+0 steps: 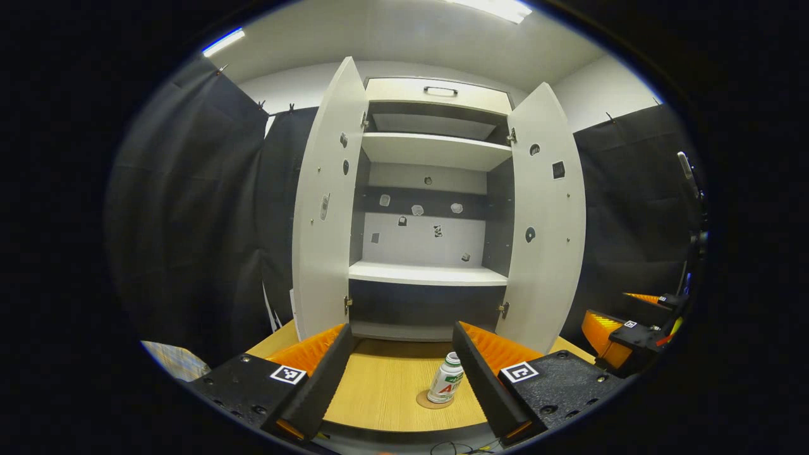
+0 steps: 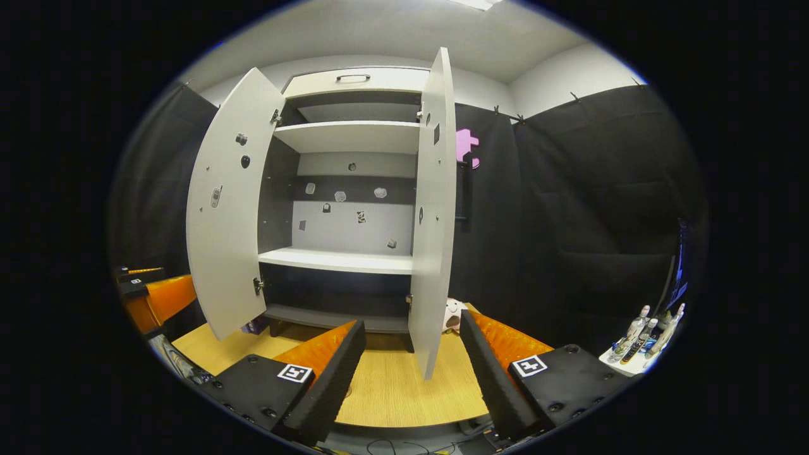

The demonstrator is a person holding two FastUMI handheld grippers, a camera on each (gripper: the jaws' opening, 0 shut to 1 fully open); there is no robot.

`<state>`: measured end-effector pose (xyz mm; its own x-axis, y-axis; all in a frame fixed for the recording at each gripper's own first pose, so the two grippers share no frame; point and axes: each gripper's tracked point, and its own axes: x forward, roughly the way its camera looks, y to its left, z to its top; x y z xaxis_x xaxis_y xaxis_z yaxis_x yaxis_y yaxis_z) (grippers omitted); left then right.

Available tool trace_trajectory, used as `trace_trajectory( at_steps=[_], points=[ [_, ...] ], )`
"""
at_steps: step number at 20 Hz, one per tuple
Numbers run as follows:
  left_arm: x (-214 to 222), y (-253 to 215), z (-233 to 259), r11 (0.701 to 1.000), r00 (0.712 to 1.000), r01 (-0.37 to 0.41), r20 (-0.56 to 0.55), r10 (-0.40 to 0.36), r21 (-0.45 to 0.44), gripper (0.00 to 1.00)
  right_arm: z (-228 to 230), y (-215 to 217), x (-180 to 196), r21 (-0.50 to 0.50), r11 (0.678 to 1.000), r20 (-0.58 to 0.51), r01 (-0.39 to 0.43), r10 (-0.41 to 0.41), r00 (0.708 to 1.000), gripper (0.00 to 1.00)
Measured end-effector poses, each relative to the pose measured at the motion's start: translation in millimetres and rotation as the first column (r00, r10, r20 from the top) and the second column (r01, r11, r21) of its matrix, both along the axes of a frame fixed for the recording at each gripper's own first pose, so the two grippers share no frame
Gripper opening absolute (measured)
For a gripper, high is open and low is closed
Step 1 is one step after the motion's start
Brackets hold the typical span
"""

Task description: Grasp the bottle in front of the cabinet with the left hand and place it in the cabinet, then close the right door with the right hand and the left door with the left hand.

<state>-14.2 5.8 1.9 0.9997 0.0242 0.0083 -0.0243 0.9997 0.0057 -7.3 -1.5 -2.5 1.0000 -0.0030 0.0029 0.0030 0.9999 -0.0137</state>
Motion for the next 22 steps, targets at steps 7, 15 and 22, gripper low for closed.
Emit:
trace_trajectory(
  at_steps=[7, 15, 22],
  points=[
    [0, -6, -12, 1.0, 1.0, -0.001, -0.014, 0.001, -0.014, 0.96, -3, -5, -2, 0.0, 1.0, -0.009, -0.001, 0.001, 1.0, 0.99],
    [16, -19, -51, 0.999, 1.0, -0.003, -0.021, 0.004, 0.035, 0.97, 0, -17, -1, 0.013, 1.0, -0.018, 0.015, -0.014, 1.0, 0.99],
    [52, -62, -108, 0.996, 0.997, 0.066, -0.042, -0.064, 0.062, 0.96, 7, -33, 6, 0.008, 1.0, -0.019, 0.023, -0.023, 1.0, 0.99]
  ],
)
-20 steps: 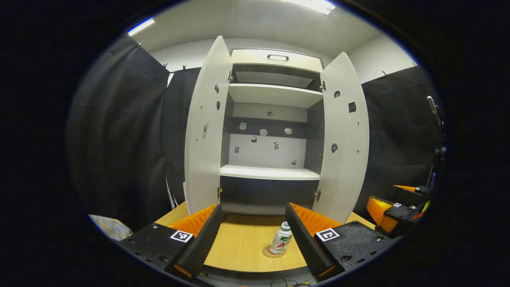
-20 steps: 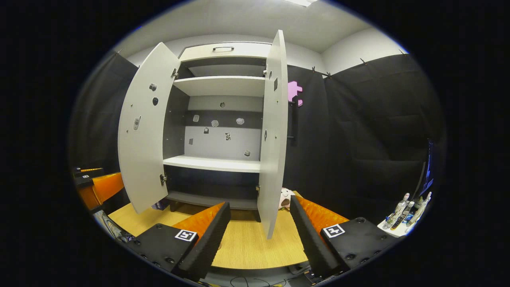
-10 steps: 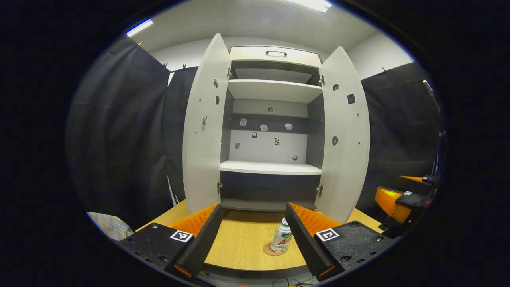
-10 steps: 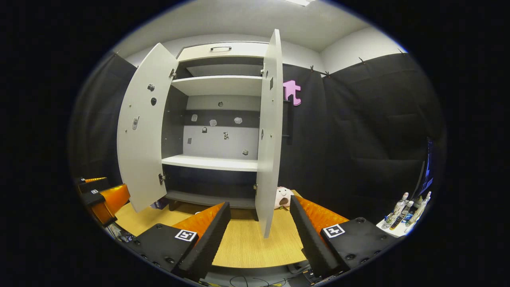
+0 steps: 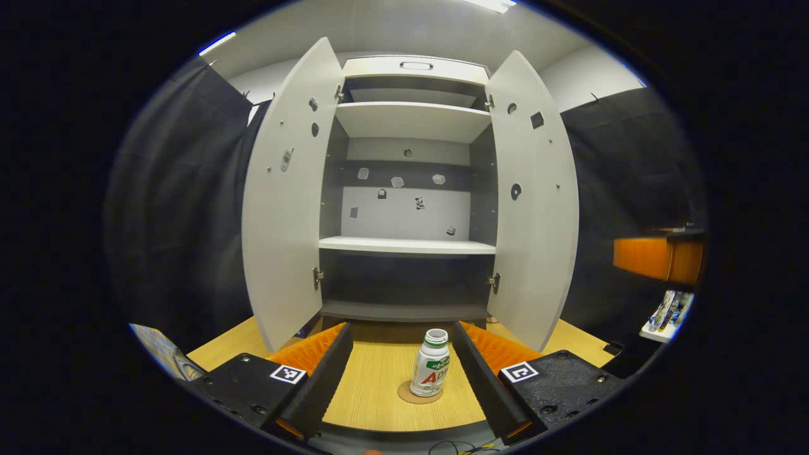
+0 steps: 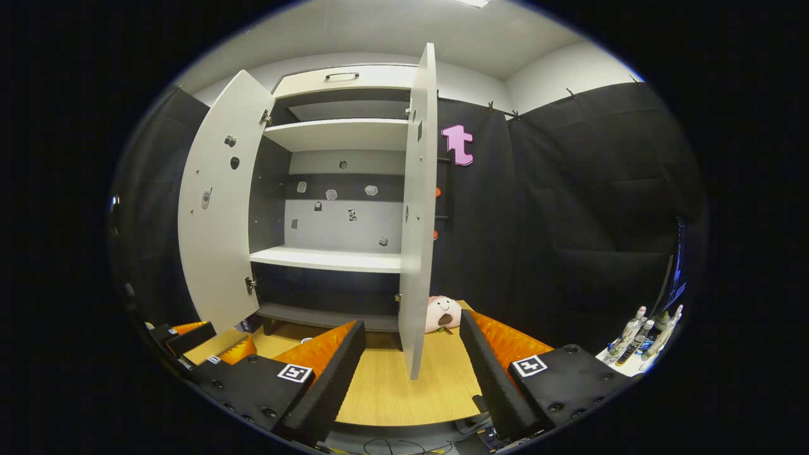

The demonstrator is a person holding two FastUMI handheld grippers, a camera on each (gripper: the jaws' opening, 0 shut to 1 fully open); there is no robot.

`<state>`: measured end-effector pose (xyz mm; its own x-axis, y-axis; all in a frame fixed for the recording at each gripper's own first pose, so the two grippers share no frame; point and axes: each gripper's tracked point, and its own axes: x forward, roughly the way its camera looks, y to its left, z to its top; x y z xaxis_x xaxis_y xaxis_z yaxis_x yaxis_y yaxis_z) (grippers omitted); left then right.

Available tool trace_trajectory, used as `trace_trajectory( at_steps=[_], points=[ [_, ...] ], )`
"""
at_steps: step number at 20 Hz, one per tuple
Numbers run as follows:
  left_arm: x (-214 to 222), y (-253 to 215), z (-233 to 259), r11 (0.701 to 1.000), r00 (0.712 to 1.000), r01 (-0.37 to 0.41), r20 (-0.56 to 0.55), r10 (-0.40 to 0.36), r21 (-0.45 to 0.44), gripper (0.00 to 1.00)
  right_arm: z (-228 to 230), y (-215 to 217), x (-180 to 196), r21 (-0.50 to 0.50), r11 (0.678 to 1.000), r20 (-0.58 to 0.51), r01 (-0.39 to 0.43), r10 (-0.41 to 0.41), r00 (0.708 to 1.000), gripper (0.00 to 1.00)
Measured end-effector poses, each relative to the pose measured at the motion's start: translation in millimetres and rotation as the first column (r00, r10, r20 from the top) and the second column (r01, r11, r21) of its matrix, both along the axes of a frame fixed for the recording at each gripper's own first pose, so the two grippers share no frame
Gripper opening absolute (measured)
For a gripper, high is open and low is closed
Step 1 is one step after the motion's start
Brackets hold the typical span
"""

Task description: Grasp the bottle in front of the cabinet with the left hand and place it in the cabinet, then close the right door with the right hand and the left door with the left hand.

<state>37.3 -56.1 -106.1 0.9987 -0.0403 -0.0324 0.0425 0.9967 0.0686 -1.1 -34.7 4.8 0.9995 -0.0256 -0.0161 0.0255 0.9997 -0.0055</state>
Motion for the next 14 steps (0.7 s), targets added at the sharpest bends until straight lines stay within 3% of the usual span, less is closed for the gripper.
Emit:
trace_trajectory(
  at_steps=[6, 14],
  points=[
    [40, -30, -68, 1.0, 0.998, 0.024, -0.065, -0.024, 0.004, 0.97, 2, -29, 8, -0.054, 0.998, -0.017, 0.034, -0.035, 0.999, 0.99],
    [100, -30, -154, 0.999, 0.98, -0.048, -0.193, 0.047, 0.001, 0.97, -3, -66, 28, -0.02, 0.998, -0.064, 0.062, -0.063, 0.996, 0.99]
  ],
)
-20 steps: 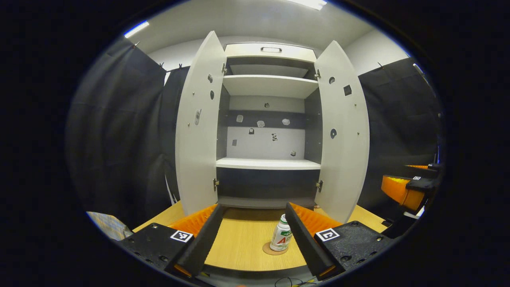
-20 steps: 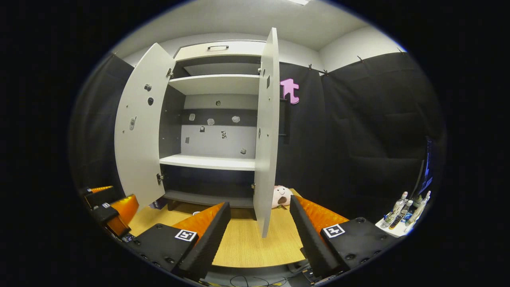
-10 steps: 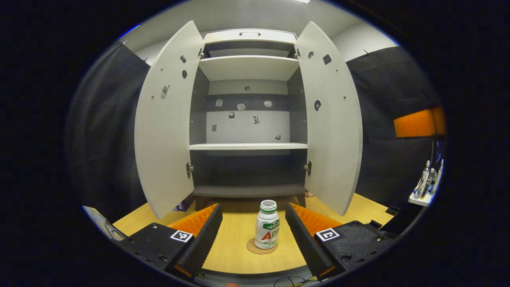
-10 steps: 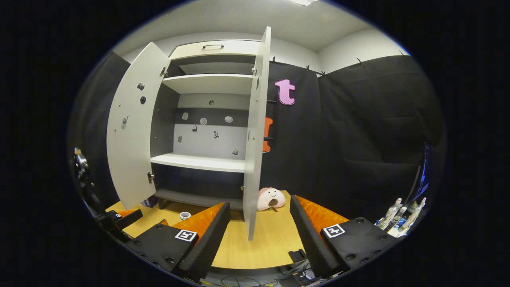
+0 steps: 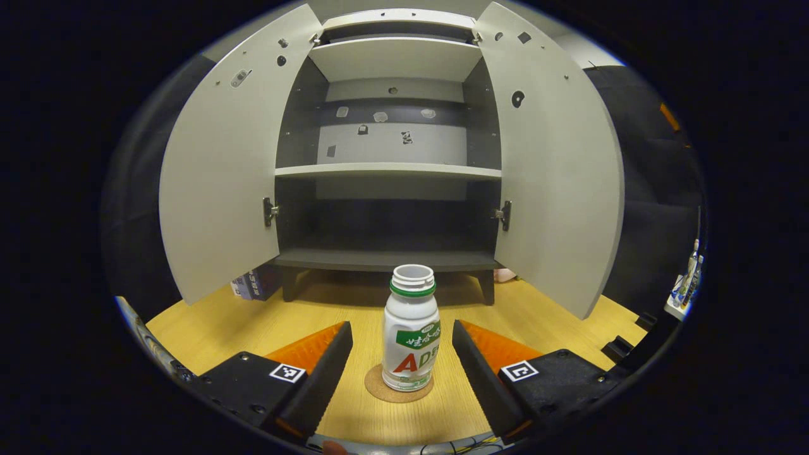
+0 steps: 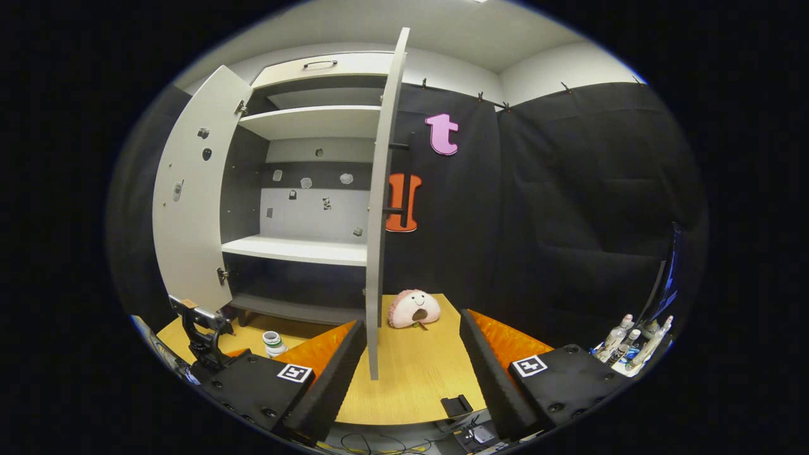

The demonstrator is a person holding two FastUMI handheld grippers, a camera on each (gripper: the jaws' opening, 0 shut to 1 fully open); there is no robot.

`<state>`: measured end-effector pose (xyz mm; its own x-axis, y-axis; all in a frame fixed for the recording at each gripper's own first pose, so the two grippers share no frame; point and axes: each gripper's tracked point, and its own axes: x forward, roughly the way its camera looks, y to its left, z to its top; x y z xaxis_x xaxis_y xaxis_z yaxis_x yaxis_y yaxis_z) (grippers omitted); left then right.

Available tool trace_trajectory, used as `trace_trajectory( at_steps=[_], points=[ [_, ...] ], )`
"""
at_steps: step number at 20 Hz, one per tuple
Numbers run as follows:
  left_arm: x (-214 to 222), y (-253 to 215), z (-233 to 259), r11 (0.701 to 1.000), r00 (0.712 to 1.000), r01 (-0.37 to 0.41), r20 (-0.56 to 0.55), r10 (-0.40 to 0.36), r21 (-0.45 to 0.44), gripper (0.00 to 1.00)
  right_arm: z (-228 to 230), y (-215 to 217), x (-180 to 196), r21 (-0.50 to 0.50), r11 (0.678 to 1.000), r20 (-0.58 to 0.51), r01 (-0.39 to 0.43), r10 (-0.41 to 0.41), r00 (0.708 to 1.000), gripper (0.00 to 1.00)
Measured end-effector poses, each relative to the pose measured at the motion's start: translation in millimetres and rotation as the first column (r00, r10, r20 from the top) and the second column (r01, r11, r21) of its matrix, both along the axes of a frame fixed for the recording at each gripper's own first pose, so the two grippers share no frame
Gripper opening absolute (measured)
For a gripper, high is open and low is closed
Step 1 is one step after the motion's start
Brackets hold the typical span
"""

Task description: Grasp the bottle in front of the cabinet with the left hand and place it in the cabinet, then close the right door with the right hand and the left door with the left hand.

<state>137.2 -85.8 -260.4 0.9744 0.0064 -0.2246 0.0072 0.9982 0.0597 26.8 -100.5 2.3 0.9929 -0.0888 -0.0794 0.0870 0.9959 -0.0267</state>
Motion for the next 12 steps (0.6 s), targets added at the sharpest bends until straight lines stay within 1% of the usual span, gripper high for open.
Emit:
trace_trajectory(
  at_steps=[3, 5, 8, 9, 10, 11, 12],
  points=[
    [18, 1, -17, 1.0, 0.999, -0.017, -0.029, 0.017, -0.004, 0.98, -8, -14, 7, 0.007, 1.0, -0.025, 0.02, -0.019, 0.999, 0.99],
    [27, 1, -21, 1.0, 0.999, -0.028, -0.029, 0.028, 0.002, 0.98, -11, -23, 10, 0.011, 0.999, -0.037, 0.03, -0.03, 0.999, 0.99],
    [37, -6, -26, 1.0, 1.0, -0.005, -0.03, 0.005, -0.008, 0.97, -16, -33, 13, 0.022, 0.999, -0.051, 0.038, -0.037, 0.998, 0.99],
    [39, -10, -29, 1.0, 0.999, 0.003, -0.037, -0.004, -0.015, 0.94, -17, -36, 13, 0.025, 0.999, -0.057, 0.04, -0.038, 0.998, 0.99],
    [40, -9, -28, 1.0, 0.999, -0.003, -0.035, 0.003, -0.007, 0.85, -20, -38, 12, 0.024, 0.999, -0.06, 0.042, -0.04, 0.997, 0.99],
    [43, -13, -26, 1.0, 0.999, 0.009, -0.032, -0.009, -0.001, 0.73, -22, -42, 12, 0.024, 0.999, -0.062, 0.042, -0.041, 0.997, 0.99],
    [44, -14, -24, 1.0, 0.999, 0.016, -0.03, -0.016, 0.002, 0.73, -23, -43, 13, 0.025, 0.999, -0.062, 0.042, -0.04, 0.997, 0.99]
  ],
)
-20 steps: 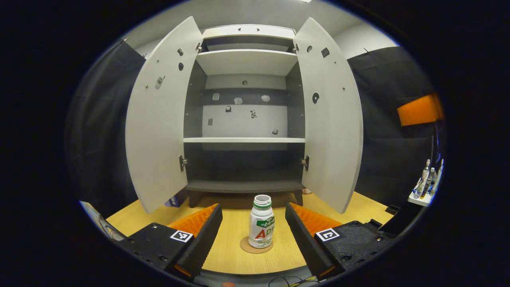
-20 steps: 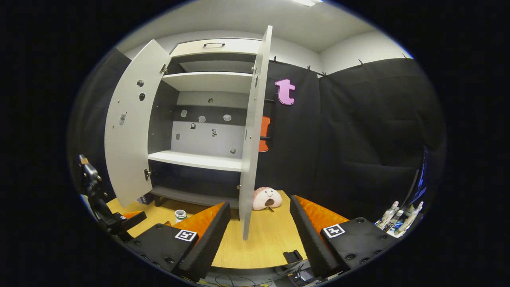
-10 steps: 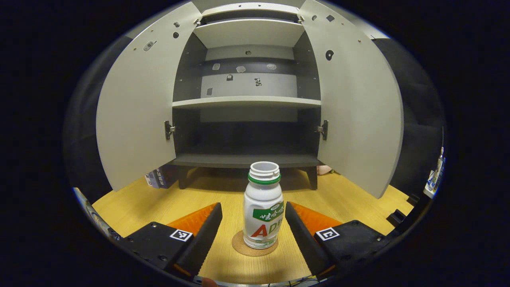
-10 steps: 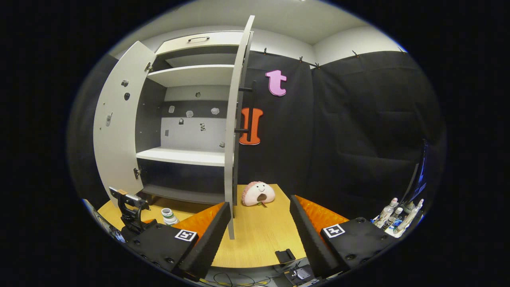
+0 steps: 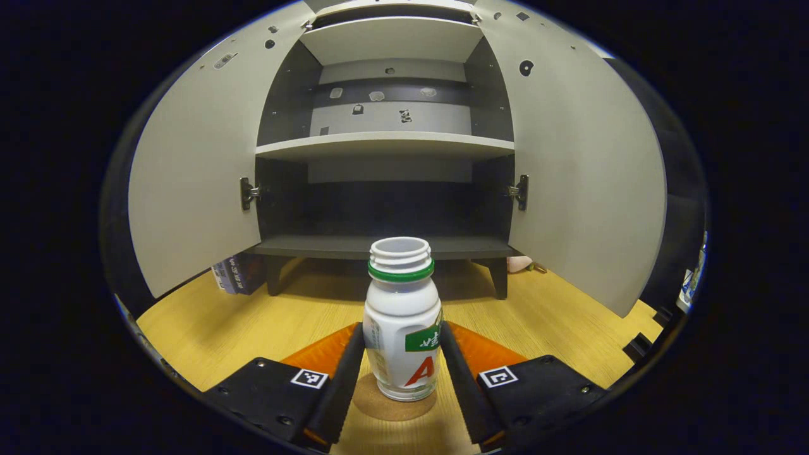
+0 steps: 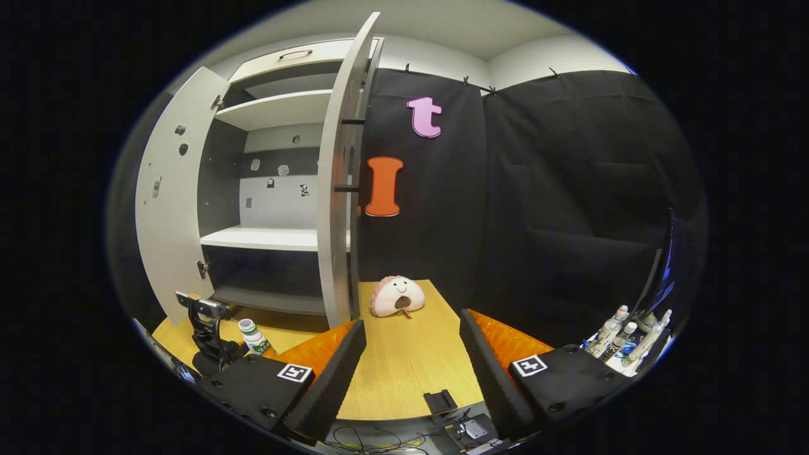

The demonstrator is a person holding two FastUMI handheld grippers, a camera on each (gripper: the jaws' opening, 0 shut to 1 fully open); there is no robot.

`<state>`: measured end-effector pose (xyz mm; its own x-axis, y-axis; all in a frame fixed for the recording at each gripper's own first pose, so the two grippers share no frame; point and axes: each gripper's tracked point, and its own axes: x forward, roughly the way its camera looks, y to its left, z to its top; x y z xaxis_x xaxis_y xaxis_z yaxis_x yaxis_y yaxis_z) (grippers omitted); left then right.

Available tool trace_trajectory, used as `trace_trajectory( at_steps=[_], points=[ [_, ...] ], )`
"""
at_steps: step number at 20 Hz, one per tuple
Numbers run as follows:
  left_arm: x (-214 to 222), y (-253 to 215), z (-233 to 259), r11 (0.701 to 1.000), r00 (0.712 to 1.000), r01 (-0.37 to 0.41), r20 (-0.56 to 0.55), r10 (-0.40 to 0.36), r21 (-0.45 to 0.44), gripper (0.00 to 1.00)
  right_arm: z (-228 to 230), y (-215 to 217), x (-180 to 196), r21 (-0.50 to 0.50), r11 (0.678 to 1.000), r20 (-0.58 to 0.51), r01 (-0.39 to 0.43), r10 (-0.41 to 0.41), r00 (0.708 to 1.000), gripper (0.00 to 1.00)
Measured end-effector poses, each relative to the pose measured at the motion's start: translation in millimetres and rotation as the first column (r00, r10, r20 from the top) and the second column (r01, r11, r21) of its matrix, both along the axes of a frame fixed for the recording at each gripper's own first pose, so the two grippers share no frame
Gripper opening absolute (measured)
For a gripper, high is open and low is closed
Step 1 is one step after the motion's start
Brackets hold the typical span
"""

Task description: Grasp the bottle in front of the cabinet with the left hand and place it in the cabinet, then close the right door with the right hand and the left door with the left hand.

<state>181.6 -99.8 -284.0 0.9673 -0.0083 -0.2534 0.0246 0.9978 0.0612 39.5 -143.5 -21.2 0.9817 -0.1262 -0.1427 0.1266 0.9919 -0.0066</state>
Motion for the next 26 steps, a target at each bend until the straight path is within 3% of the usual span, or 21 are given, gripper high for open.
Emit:
trace_trajectory(
  at_steps=[8, 15, 26],
  points=[
    [-11, -4, 81, 0.998, 0.998, 0.054, 0.018, -0.054, 0.028, 0.71, -11, -3, 5, 0.037, 0.999, 0.018, -0.037, 0.036, 0.999, 0.99],
    [-9, 8, 202, 0.997, 0.989, 0.073, 0.125, -0.076, 0.032, 0.71, -14, 1, 13, 0.083, 0.994, 0.039, -0.074, 0.071, 0.997, 0.99],
    [84, 17, 340, 0.989, 0.97, 0.129, 0.199, -0.141, 0.071, 0.71, -12, 2, 21, 0.089, 0.993, 0.033, -0.078, 0.075, 0.997, 0.99]
  ],
)
